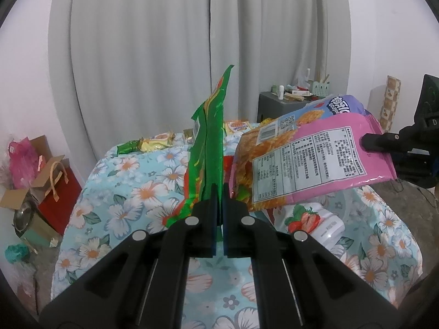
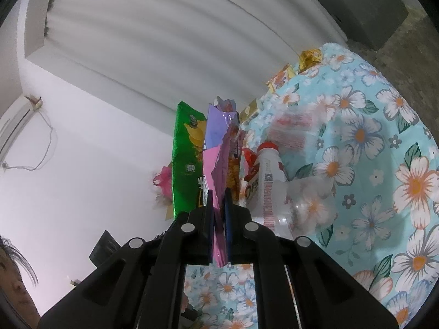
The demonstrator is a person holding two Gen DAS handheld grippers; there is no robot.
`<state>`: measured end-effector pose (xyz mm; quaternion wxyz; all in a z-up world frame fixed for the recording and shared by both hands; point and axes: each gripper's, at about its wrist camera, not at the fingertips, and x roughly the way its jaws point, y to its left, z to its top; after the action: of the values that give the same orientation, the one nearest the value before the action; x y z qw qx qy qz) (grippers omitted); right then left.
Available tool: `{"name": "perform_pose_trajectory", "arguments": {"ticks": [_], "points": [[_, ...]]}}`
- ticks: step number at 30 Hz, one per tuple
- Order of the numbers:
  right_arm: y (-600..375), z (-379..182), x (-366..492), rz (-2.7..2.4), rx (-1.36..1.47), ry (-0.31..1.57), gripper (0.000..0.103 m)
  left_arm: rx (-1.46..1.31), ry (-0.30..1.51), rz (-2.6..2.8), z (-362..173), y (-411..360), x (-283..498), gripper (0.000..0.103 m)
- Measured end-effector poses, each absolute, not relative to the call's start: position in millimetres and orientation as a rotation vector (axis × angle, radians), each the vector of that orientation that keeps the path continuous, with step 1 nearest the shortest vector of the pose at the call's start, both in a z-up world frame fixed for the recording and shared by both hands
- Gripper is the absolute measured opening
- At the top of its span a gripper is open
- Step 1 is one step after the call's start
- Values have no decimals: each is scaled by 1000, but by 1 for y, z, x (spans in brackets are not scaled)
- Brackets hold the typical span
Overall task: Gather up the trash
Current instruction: 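Lift the green bag and pink packet off the bed with both tools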
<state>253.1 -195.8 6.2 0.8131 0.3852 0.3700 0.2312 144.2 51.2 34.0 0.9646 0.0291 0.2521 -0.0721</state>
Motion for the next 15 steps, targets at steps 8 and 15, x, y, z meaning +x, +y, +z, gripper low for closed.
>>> {"name": "perform_pose_trajectory", "arguments": {"ticks": [8,15], "points": [[-196,14,248,501,815,776,7,63,487,-142,43,52,138,1],[-197,19,244,506,814,765,7,66,473,-140,47,52,135,1]]}}
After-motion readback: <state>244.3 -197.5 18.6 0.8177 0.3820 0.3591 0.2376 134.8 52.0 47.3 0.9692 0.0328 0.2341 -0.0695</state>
